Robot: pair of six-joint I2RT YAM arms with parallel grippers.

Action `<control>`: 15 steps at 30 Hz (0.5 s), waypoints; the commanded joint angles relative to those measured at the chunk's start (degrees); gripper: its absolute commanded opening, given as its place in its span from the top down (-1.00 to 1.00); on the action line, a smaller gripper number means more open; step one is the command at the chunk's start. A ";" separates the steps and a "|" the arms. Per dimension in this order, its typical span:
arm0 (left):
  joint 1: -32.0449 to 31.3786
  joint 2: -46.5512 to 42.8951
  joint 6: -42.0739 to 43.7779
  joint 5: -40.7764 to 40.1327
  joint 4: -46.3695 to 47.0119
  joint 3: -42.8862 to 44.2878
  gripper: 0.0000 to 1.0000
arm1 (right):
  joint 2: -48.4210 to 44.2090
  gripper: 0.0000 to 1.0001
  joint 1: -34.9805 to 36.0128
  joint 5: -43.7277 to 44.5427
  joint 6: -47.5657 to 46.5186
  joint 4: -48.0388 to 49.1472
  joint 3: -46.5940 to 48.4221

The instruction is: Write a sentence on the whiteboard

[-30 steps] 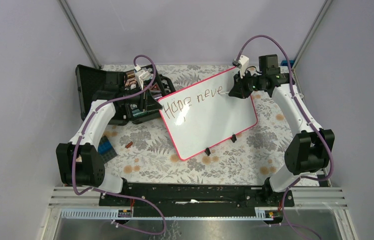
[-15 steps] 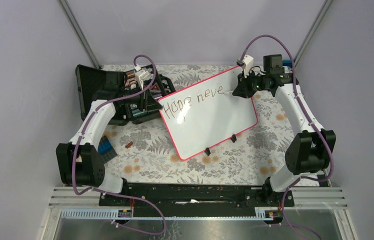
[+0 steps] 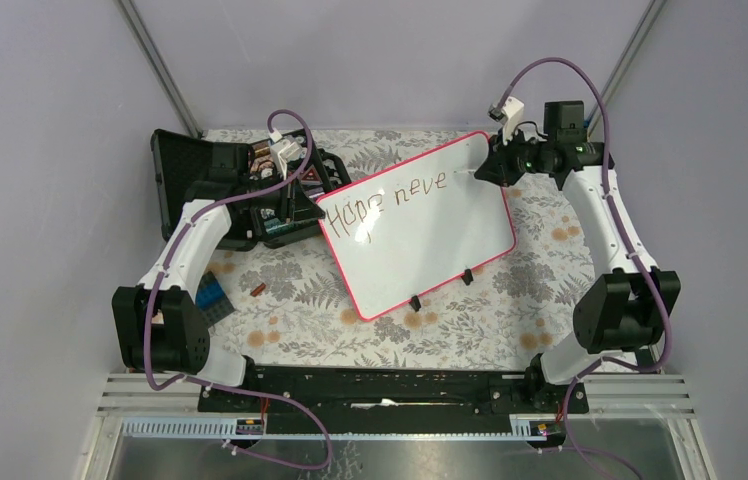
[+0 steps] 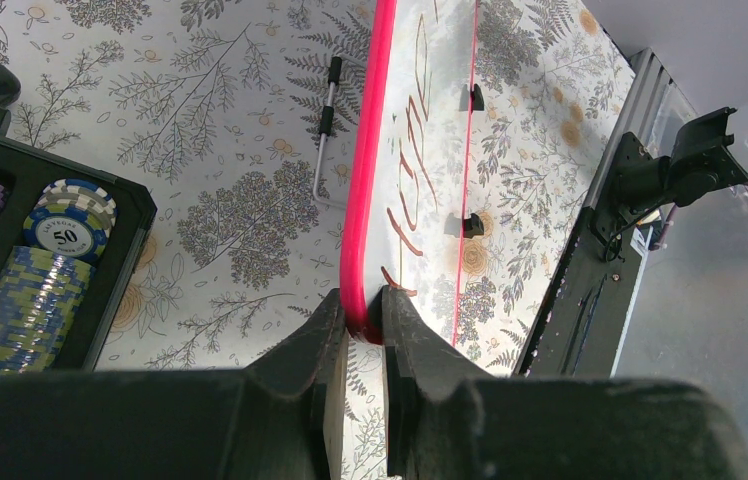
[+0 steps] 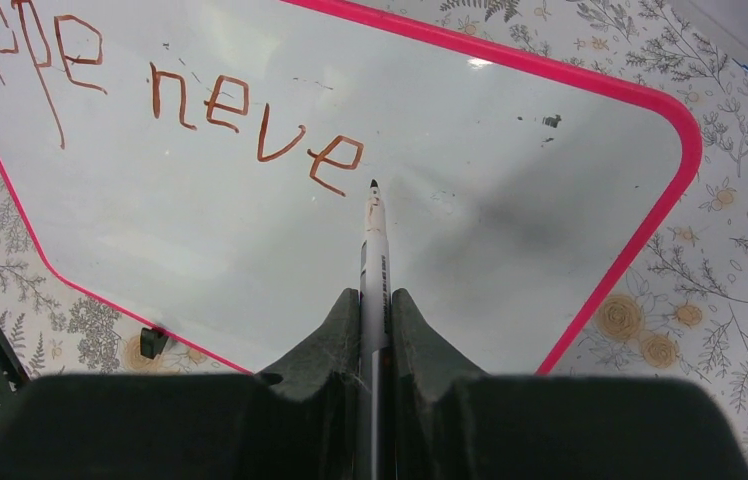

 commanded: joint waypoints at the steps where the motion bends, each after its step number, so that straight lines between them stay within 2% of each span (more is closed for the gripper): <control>1: -1.48 -0.01 3.66 -1.20 1.47 1.49 1.00 | 0.96 1.00 -0.02 -1.46 0.94 1.09 3.12; 15: -1.51 0.39 3.63 -1.20 1.46 1.70 1.00 | 2.63 1.00 0.85 -1.93 0.68 1.13 4.21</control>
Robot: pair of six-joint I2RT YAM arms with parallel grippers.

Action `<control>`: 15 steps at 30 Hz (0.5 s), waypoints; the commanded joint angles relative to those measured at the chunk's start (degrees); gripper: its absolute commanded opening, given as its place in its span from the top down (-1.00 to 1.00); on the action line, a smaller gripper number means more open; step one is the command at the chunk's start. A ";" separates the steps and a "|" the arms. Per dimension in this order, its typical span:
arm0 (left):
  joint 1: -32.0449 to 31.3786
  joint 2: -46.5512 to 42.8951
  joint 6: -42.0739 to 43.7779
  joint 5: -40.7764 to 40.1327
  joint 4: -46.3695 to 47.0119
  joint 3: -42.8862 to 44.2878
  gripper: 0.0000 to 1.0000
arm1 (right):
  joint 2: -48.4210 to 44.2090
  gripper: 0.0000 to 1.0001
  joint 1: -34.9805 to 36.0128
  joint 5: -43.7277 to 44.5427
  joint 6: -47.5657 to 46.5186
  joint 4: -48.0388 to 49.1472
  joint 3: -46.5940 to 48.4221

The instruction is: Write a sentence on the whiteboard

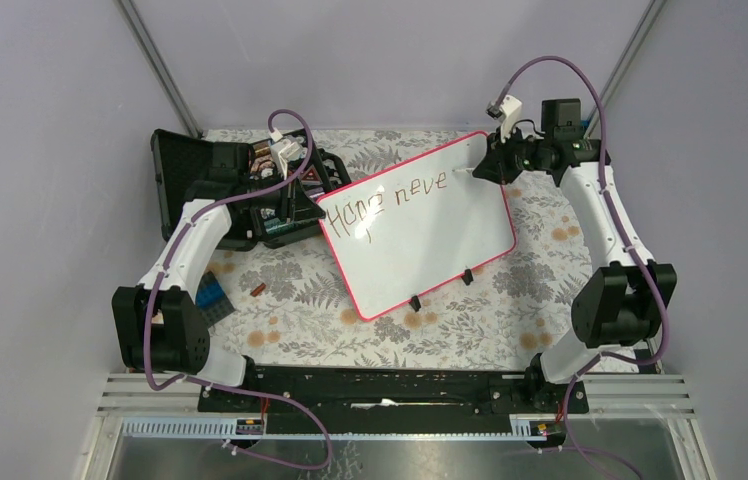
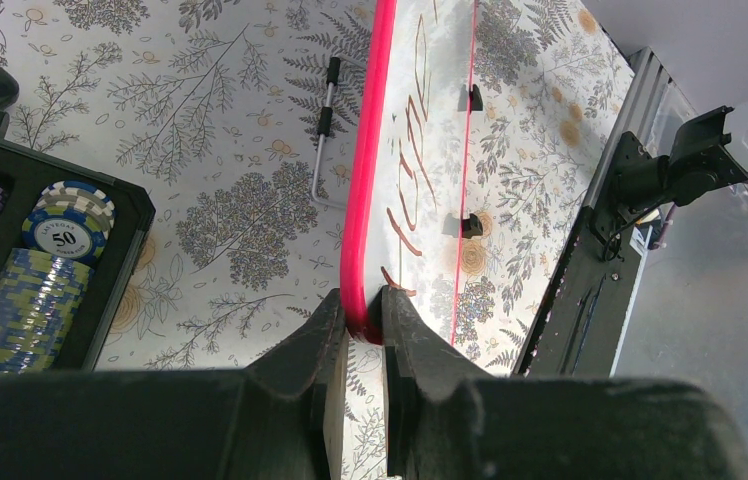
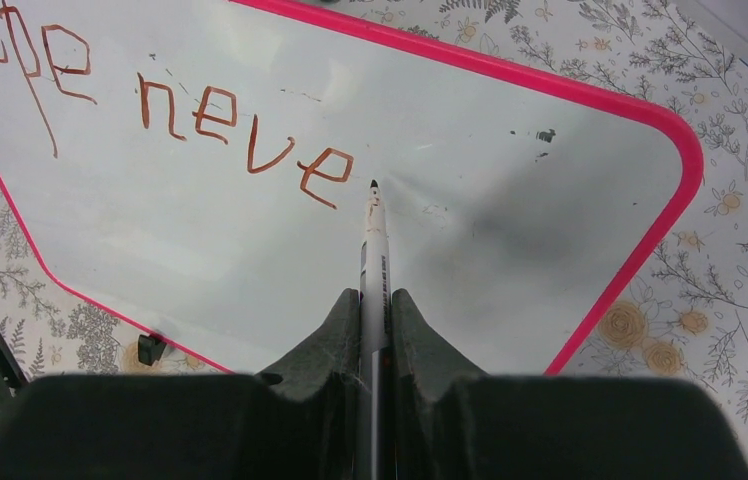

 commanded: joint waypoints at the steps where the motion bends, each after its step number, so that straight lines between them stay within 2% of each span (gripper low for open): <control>1: -1.39 0.43 3.63 -1.21 1.60 1.42 1.00 | 0.73 1.00 0.84 -1.71 -0.05 0.70 2.92; 15: -1.48 0.52 3.71 -1.23 1.55 1.31 1.00 | 2.79 1.00 1.41 -0.15 -0.36 0.74 4.23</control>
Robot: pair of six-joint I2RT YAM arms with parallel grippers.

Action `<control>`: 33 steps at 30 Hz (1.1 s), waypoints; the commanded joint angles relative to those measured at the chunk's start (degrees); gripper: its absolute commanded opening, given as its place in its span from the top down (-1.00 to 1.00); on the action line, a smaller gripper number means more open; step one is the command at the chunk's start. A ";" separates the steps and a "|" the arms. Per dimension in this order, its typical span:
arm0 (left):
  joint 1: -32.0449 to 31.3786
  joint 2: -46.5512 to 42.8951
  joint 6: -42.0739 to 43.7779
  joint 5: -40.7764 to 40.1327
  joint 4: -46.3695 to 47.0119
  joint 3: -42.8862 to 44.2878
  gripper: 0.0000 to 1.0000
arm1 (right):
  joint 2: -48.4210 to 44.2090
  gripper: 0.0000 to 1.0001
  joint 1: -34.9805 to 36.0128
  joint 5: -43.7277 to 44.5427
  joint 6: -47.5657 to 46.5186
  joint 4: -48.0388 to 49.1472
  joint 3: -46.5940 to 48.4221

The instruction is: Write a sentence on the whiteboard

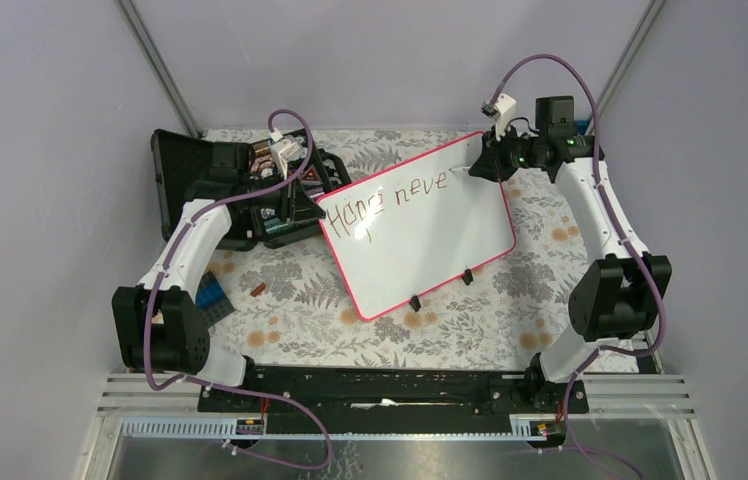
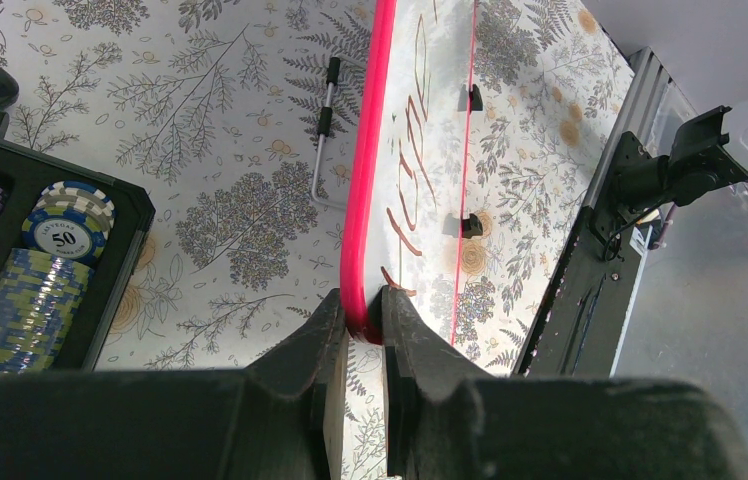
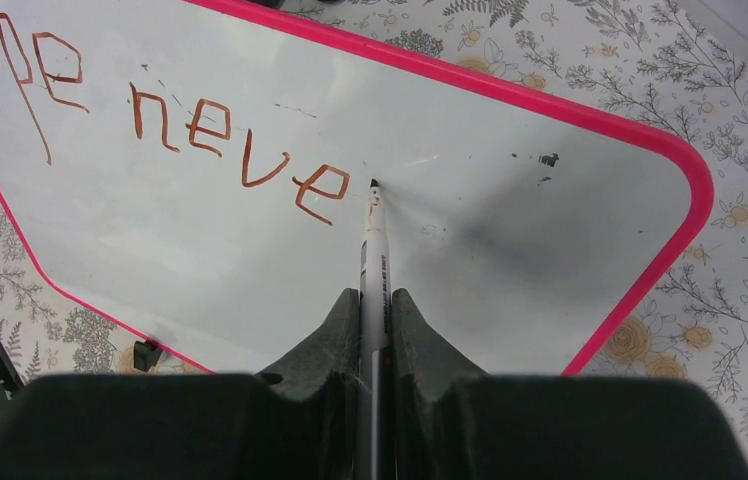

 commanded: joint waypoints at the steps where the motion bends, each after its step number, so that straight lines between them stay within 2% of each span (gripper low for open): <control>1: -1.53 0.52 3.69 -1.24 1.56 1.37 1.00 | 0.59 1.00 0.45 -0.08 -0.47 0.55 2.42; 13: -1.55 0.45 3.69 -1.46 1.61 1.26 1.00 | -0.17 1.00 -0.57 1.93 -0.63 0.50 0.68; 27: -1.55 0.52 3.67 -1.41 1.61 1.44 1.00 | -3.90 1.00 -1.04 2.21 -2.93 0.42 -6.56; 33: -1.55 0.56 3.52 -1.29 1.59 1.52 1.00 | -3.77 1.00 -1.06 1.70 -2.64 0.39 -6.06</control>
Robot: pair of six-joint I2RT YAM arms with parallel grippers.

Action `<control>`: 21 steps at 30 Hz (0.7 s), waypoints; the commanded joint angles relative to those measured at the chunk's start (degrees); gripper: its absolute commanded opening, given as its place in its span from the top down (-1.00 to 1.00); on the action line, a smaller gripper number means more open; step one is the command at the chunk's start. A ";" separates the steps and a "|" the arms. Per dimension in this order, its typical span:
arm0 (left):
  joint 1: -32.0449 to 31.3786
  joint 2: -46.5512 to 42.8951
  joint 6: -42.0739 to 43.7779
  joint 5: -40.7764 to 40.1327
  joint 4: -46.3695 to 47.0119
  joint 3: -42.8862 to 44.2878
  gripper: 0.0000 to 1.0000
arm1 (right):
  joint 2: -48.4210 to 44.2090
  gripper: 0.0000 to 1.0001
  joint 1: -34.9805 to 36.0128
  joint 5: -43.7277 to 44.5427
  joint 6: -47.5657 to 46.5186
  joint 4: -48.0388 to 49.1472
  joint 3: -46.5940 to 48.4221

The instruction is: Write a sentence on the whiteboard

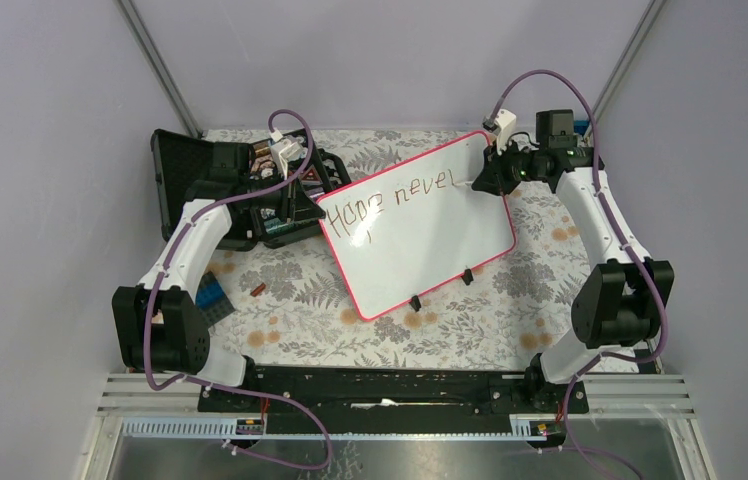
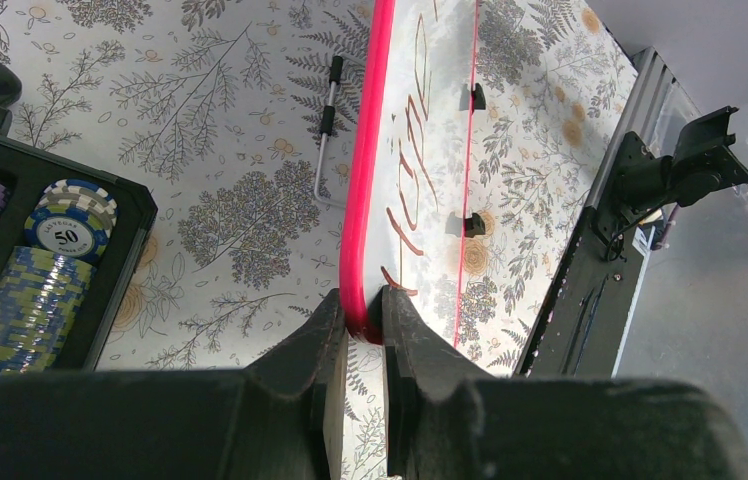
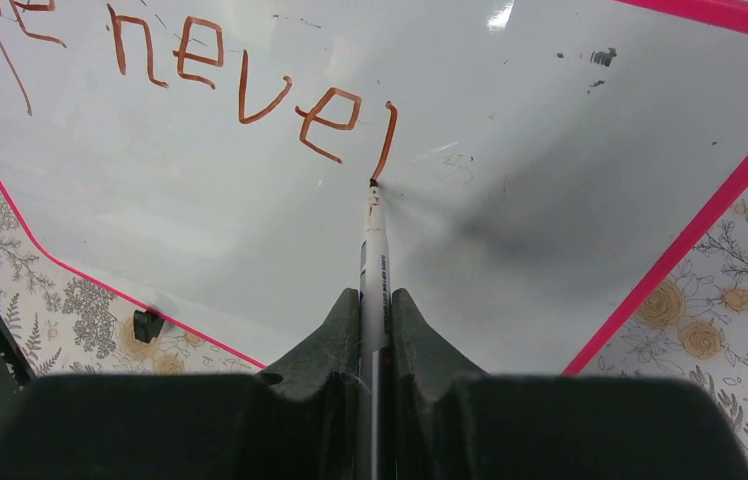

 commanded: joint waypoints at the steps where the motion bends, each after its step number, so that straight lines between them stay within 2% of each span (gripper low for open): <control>1: -1.46 0.51 3.57 -0.91 1.59 1.51 1.00 | -1.32 1.00 -0.19 0.98 -0.69 0.41 0.76; 21: -1.51 0.34 3.82 -1.13 1.63 1.34 1.00 | 3.13 1.00 -0.23 1.95 1.63 0.49 8.40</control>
